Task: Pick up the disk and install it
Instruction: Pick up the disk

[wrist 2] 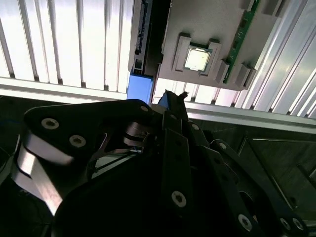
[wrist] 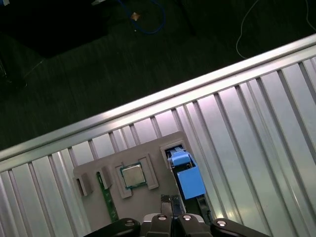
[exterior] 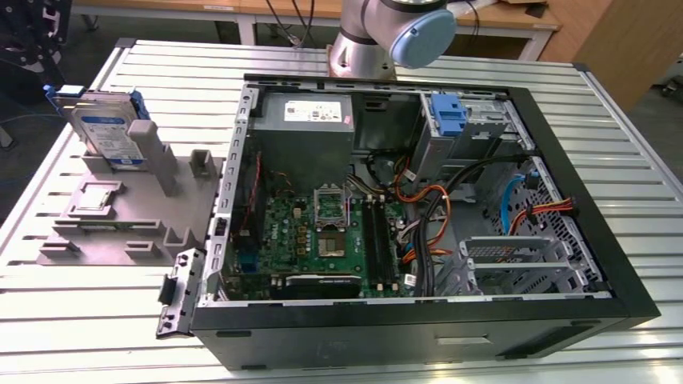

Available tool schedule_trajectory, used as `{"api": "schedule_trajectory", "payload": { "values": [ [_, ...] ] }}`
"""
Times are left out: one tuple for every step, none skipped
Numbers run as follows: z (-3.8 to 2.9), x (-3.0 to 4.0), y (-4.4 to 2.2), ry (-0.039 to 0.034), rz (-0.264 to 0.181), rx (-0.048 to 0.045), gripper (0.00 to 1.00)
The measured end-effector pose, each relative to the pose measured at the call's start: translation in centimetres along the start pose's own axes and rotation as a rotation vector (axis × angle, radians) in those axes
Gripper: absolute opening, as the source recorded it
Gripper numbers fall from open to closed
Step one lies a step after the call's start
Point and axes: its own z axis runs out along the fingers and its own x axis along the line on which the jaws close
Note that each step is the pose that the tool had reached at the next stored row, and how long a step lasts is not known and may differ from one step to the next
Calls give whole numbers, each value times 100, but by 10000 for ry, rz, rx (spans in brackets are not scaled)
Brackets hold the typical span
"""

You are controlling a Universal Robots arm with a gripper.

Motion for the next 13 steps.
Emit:
{"api": "schedule_trajectory", "payload": {
  "values": [
    [0, 0, 0, 0, 0, 0, 10],
    [0, 0, 0, 0, 0, 0, 10],
    [0, 0, 0, 0, 0, 0, 10],
    [0, 0, 0, 0, -1, 0, 10],
    [0, 0, 0, 0, -4, 0, 10],
    [0, 0, 0, 1, -22, 1, 10],
    [0, 0, 0, 2, -56, 2, 10],
    [0, 0, 0, 4, -102, 4, 10],
    [0, 0, 0, 7, -173, 6, 10],
    [0, 0, 0, 13, -313, 11, 10],
    [0, 0, 0, 19, -475, 17, 10],
    [0, 0, 0, 26, -644, 23, 10],
    [0, 0, 0, 33, -811, 29, 10]
  ]
}}
